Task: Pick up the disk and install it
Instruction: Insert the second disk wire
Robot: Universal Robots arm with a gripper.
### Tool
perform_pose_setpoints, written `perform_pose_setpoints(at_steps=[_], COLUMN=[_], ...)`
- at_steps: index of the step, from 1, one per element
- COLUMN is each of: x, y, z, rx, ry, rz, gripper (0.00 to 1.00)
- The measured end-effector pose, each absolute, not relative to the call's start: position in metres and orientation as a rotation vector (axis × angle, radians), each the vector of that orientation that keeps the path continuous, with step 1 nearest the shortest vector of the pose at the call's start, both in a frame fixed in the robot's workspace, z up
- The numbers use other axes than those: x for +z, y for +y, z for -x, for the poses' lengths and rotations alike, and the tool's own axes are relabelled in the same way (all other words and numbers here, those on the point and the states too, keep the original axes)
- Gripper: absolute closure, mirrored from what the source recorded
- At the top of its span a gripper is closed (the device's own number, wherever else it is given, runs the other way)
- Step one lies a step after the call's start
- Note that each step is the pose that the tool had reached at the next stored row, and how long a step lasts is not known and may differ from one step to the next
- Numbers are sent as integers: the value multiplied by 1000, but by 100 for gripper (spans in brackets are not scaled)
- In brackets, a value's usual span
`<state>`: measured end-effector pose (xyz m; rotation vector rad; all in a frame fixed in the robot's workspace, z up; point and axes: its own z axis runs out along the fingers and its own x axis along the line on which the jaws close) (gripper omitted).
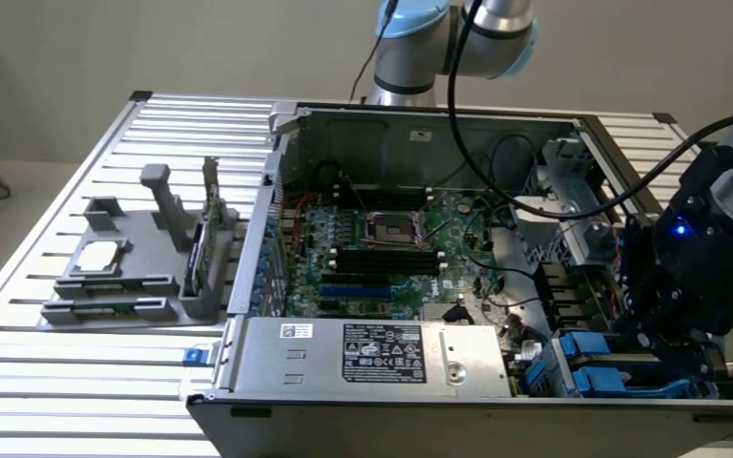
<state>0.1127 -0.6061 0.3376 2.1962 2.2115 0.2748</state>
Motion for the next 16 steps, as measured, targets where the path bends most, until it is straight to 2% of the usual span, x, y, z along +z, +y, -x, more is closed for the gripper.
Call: perform_pose_setpoints(at_steps=[16], x=[337], y=[-605], z=[-114], rx=[275], ry=[2212], rz=[-2196], gripper=[83])
